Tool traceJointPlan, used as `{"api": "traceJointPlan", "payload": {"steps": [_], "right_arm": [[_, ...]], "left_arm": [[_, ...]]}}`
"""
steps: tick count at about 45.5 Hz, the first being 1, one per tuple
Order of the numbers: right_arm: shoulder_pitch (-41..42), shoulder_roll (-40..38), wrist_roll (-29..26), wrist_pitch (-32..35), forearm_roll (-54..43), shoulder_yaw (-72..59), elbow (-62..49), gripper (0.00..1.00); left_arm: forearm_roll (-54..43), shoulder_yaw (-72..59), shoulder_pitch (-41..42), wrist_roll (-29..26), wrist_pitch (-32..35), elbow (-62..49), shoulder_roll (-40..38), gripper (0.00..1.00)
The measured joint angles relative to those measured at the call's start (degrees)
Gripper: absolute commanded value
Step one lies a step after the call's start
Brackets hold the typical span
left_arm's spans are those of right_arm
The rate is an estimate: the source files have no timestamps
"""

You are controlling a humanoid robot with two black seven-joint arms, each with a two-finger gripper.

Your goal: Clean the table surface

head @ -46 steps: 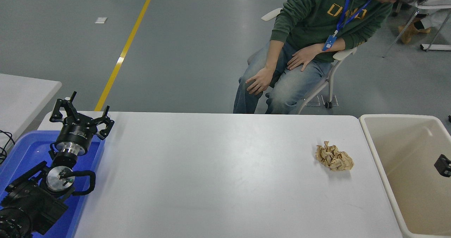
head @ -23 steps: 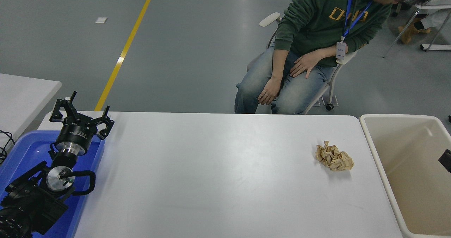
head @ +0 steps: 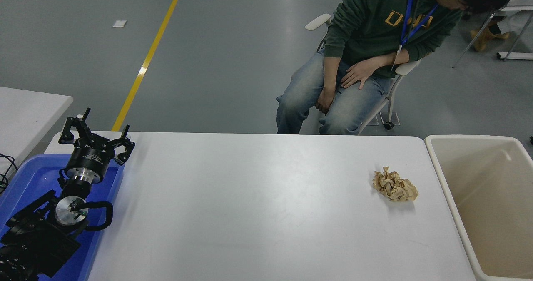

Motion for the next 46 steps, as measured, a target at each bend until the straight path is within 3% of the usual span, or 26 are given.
{"api": "traceJointPlan", "payload": {"steps": [25, 35, 46], "right_arm": [[1.62, -5.38, -1.17, 0.19, 0.79, 26.25, 16.36, 1.00], [-2.49, -7.93, -3.77, 1.48, 1.07, 42.84, 29.03, 1.00], [-9.98, -8.66, -5.02, 8.53, 6.82, 58.70, 43.63, 1.00]], "left_arm": [[-0.02, 0.00, 0.00, 0.00, 0.00, 0.00, 0.00, 1.00], [-0.03, 0.00, 0.00, 0.00, 0.00, -0.01, 0.00, 1.00], [-0.01, 0.00, 0.00, 0.00, 0.00, 0.01, 0.00, 1.00]]}}
